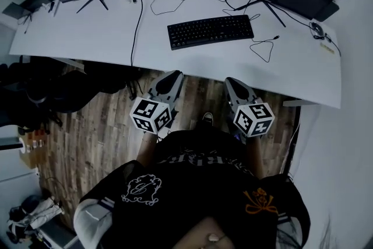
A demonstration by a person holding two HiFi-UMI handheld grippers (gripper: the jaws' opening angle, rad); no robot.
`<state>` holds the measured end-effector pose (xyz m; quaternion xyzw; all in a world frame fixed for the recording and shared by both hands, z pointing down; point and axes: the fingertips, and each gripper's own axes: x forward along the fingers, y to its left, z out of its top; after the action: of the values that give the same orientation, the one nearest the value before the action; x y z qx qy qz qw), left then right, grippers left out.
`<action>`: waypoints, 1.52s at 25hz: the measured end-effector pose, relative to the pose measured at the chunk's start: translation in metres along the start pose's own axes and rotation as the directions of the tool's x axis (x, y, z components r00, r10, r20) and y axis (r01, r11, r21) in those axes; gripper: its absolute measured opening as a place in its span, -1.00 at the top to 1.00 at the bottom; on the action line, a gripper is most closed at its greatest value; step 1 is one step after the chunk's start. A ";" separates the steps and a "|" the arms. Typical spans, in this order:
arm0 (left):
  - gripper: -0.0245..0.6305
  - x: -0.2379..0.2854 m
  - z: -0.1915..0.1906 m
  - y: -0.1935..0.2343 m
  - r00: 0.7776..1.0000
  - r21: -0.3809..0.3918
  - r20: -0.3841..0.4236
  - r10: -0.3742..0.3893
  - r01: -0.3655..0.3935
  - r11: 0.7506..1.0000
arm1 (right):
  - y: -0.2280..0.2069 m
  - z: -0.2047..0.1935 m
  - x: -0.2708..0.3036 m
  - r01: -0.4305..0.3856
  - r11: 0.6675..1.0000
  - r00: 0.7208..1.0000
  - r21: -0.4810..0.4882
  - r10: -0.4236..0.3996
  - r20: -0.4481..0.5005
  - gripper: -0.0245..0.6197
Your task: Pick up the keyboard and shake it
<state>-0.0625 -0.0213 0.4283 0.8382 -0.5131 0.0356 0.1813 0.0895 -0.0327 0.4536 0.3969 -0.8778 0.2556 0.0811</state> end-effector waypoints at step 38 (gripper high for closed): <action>0.79 0.147 -0.005 0.148 0.982 -0.002 -0.191 0.013 -0.013 1.000 | -0.236 0.031 0.129 0.345 0.933 0.938 0.099 -0.339 -0.070 0.76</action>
<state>-0.1217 -0.2045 0.5086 0.8273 -0.4988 0.1160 0.2307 0.1790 -0.2644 0.5624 0.5407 -0.7775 0.2956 0.1253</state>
